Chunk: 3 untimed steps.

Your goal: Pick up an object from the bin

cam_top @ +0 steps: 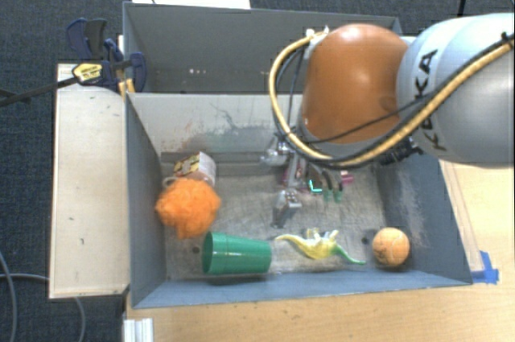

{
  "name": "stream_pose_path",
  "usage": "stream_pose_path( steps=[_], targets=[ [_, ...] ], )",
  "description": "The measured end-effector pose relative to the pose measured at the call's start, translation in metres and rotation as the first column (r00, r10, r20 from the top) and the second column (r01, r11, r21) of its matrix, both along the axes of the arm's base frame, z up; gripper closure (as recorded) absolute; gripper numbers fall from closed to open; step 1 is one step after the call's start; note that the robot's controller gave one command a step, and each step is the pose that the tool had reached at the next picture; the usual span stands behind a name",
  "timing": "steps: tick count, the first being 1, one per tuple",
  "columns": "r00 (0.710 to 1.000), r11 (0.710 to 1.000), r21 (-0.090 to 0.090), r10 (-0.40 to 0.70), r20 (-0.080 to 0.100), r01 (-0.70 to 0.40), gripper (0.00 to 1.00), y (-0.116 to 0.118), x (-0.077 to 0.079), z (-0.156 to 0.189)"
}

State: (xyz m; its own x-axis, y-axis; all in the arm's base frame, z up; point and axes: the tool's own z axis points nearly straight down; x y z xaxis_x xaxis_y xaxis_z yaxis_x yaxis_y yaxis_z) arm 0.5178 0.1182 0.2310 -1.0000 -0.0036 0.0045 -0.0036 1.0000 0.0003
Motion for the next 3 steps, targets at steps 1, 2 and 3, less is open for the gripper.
stream_pose_path(
  steps=[1, 2, 3],
  targets=[
    [1.0, 1.0, 0.001, -0.003, 0.007, 0.003, 0.0, -0.001, 0.002, 0.003],
    [0.998, 0.998, 0.001, 0.065, 0.014, -0.065, 0.0, 0.003, -0.007, -0.024],
    [0.975, 0.975, 0.001, 0.224, 0.006, -0.224, 0.0, -0.023, -0.026, -0.055]
  ],
)
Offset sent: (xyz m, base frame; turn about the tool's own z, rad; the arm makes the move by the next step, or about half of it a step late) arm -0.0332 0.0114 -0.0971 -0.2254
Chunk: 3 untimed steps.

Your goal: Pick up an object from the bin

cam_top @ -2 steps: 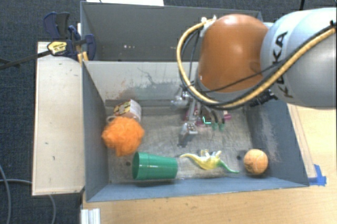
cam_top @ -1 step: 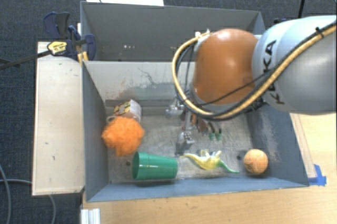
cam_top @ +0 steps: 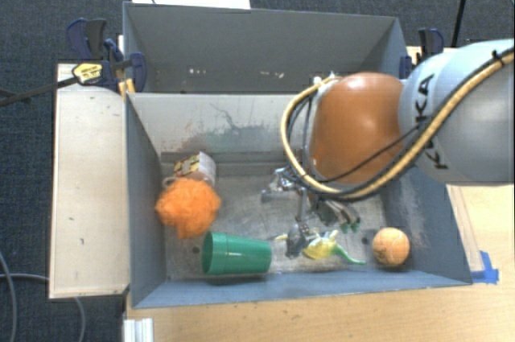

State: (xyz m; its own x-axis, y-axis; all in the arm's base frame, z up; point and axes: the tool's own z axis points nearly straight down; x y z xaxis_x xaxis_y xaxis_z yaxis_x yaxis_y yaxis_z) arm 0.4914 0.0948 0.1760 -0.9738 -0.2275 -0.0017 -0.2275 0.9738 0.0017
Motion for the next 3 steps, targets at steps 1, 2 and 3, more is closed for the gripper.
stream_pose_path(
  steps=[1, 2, 3],
  targets=[
    [1.0, 1.0, -0.002, -0.005, 0.005, 0.005, 0.0, -0.004, -0.004, -0.04],
    [0.979, 0.979, -0.001, -0.202, -0.003, 0.202, 0.0, -0.011, -0.009, -0.066],
    [0.999, 0.999, -0.003, -0.037, -0.001, 0.037, 0.0, 0.0, -0.011, -0.086]
  ],
)
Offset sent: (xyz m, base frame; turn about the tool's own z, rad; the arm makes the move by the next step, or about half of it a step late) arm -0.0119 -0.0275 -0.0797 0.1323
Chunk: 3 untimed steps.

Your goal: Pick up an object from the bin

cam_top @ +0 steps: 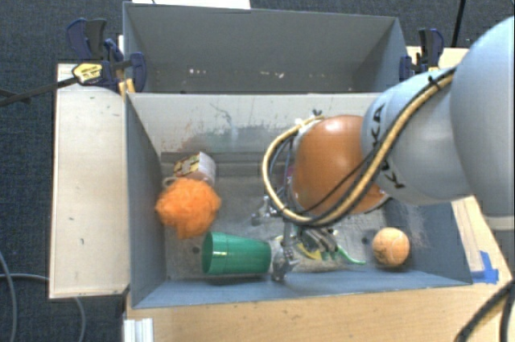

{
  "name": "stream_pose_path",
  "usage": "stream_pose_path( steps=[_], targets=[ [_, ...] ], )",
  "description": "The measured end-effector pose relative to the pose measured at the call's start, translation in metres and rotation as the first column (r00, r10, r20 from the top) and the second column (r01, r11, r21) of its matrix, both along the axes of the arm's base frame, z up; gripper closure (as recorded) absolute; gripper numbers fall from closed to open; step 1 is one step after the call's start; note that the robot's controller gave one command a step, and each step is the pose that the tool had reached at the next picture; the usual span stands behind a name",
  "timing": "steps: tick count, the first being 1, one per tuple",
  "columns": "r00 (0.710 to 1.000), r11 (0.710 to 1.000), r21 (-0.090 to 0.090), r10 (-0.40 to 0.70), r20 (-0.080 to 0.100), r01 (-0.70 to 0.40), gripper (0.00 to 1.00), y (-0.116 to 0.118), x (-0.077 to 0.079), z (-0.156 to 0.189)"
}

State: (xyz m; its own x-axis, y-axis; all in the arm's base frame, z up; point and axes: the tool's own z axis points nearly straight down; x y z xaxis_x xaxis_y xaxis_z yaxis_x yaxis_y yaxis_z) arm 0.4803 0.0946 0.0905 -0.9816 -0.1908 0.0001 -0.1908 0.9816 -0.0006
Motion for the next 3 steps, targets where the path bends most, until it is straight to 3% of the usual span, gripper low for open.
stream_pose_path(
  steps=[1, 2, 3],
  targets=[
    [0.981, 0.981, 0.004, -0.194, 0.001, 0.194, 1.0, 0.054, -0.002, -0.012],
    [0.981, 0.981, 0.004, -0.196, 0.0, 0.196, 1.0, 0.054, -0.002, -0.012],
    [0.976, 0.976, 0.004, -0.216, 0.006, 0.216, 1.0, 0.046, 0.01, 0.162]
  ],
)
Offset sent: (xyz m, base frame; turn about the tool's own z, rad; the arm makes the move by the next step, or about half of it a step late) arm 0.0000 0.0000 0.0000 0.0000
